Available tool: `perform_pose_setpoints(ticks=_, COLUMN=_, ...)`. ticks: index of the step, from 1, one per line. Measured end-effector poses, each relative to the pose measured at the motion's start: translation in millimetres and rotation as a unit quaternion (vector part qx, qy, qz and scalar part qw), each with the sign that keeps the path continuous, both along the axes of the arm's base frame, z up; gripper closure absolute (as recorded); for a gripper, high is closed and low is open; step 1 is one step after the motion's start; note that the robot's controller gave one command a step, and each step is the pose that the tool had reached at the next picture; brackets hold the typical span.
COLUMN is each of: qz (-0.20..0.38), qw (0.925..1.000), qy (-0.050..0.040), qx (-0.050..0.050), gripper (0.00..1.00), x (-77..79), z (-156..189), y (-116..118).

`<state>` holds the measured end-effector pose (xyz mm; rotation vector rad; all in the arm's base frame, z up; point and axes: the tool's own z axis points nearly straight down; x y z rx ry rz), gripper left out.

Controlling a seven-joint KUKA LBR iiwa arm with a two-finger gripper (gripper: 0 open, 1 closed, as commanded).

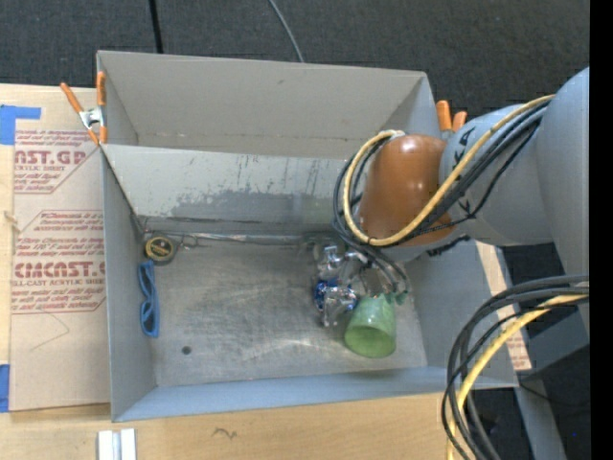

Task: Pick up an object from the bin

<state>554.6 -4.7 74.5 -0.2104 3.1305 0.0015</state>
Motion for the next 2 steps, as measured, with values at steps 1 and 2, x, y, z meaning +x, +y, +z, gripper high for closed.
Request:
perform_pose_setpoints(ticks=1, qz=-0.053, qw=0.9986, qy=-0.0029, qx=-0.002, gripper=1.0, x=-15.0, z=124, y=-83)
perform_pose_setpoints(ticks=2, qz=0.043, qw=0.9991, qy=-0.0038, qx=0.0, gripper=1.0, x=34.5, z=217, y=-32)
